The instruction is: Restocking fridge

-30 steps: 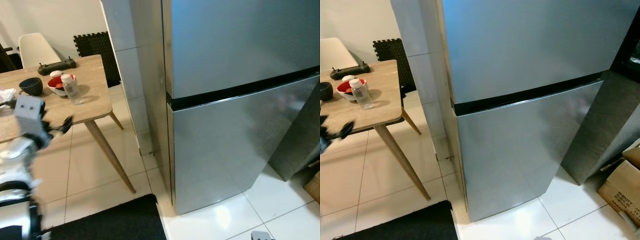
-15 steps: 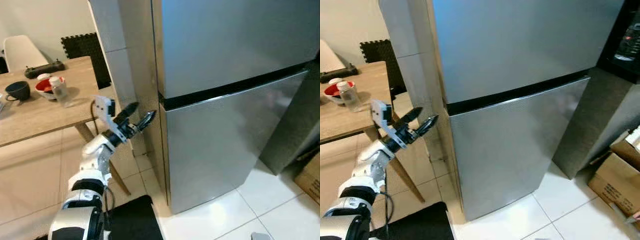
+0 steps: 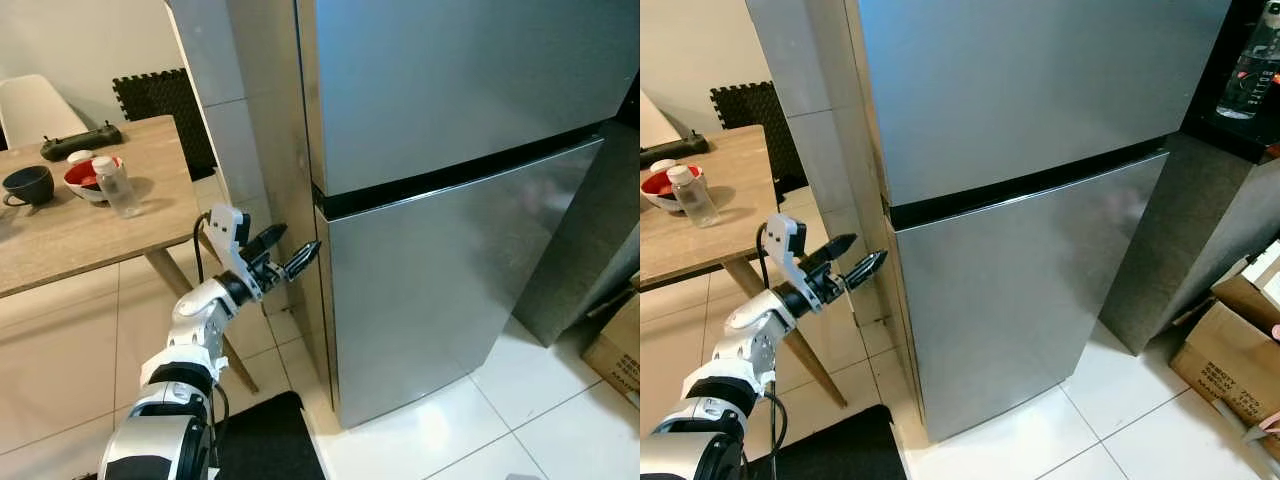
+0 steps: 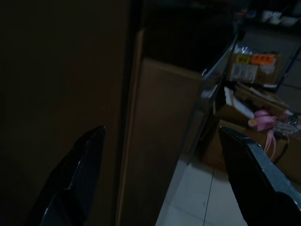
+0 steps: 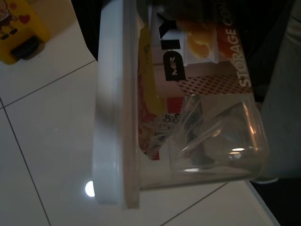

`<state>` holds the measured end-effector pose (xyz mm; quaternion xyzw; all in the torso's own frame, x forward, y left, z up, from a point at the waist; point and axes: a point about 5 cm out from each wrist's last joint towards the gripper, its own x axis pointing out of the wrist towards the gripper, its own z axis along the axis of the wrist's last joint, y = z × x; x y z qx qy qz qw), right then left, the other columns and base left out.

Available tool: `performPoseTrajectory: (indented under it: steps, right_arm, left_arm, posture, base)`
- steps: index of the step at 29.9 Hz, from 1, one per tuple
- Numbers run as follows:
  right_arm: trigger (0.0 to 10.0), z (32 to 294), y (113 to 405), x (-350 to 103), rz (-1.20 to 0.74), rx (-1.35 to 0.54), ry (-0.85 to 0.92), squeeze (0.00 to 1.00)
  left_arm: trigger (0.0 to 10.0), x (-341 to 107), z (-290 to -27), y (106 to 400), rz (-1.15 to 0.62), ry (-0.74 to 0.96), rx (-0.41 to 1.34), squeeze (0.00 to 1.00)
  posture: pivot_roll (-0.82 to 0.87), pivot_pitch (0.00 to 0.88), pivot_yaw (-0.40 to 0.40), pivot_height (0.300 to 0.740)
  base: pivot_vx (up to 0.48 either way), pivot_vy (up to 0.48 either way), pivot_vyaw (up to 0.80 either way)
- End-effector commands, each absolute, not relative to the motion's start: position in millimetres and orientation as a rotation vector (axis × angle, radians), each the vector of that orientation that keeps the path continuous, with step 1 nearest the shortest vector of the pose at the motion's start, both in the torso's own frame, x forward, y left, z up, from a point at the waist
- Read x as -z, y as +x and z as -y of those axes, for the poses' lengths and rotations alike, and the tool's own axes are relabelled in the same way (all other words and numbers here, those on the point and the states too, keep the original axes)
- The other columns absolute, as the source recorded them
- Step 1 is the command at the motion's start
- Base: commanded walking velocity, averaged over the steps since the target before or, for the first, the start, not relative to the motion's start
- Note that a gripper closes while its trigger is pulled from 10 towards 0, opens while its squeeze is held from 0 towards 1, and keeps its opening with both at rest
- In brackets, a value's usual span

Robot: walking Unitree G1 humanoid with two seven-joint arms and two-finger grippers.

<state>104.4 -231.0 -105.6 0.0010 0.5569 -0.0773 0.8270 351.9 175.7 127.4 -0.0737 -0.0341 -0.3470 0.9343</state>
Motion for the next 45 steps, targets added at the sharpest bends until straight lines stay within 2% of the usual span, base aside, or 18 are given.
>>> performPoseTrajectory:
  steps: [1, 14, 17, 23, 31, 39, 45]
  right_arm:
    - [10.0, 233, 103, 106, -1.175, 0.182, 0.01, 0.0]
    - [10.0, 235, 76, 110, -1.201, 0.193, 0.014, 0.0]
    - [10.0, 238, 72, 110, -1.197, 0.187, 0.009, 0.0]
    - [10.0, 243, 79, 107, -1.163, 0.191, 0.005, 0.0]
    - [10.0, 245, 79, 106, -1.149, 0.202, 0.005, 0.0]
    - [10.0, 247, 69, 107, -1.167, 0.223, 0.011, 0.0]
    - [10.0, 246, 71, 107, -1.165, 0.226, 0.016, 0.0]
  left_arm:
    - [10.0, -130, -184, 353, 0.062, -0.114, 0.708, 0.0]
    - [10.0, -142, -173, 358, 0.068, -0.075, 0.814, 0.0]
    - [10.0, -150, -164, 360, 0.086, -0.065, 0.883, 0.0]
    - [10.0, -165, -148, 365, 0.115, -0.033, 0.972, 0.0]
    - [10.0, -179, -140, 371, 0.149, -0.005, 0.996, 0.0]
    - [10.0, -181, -96, 355, 0.17, -0.033, 1.296, 0.0]
    - [10.0, -172, -80, 336, 0.142, -0.049, 1.466, 0.0]
  posture:
    - [-0.14, 0.049, 0.055, 0.74]
    - [-0.16, 0.162, 0.059, 0.74]
    - [-0.17, 0.215, 0.061, 0.74]
    - [-0.19, 0.239, 0.064, 0.74]
    - [-0.21, 0.237, 0.068, 0.74]
    - [-0.22, 0.223, 0.073, 0.74]
    - [-0.22, 0.21, 0.072, 0.74]
  base:
    - [0.0, 0.0, 0.0]
    - [0.0, 0.0, 0.0]
    - [0.0, 0.0, 0.0]
    - [0.0, 0.0, 0.0]
    - [0.0, 0.0, 0.0]
    - [0.0, 0.0, 0.0]
    - [0.0, 0.0, 0.0]
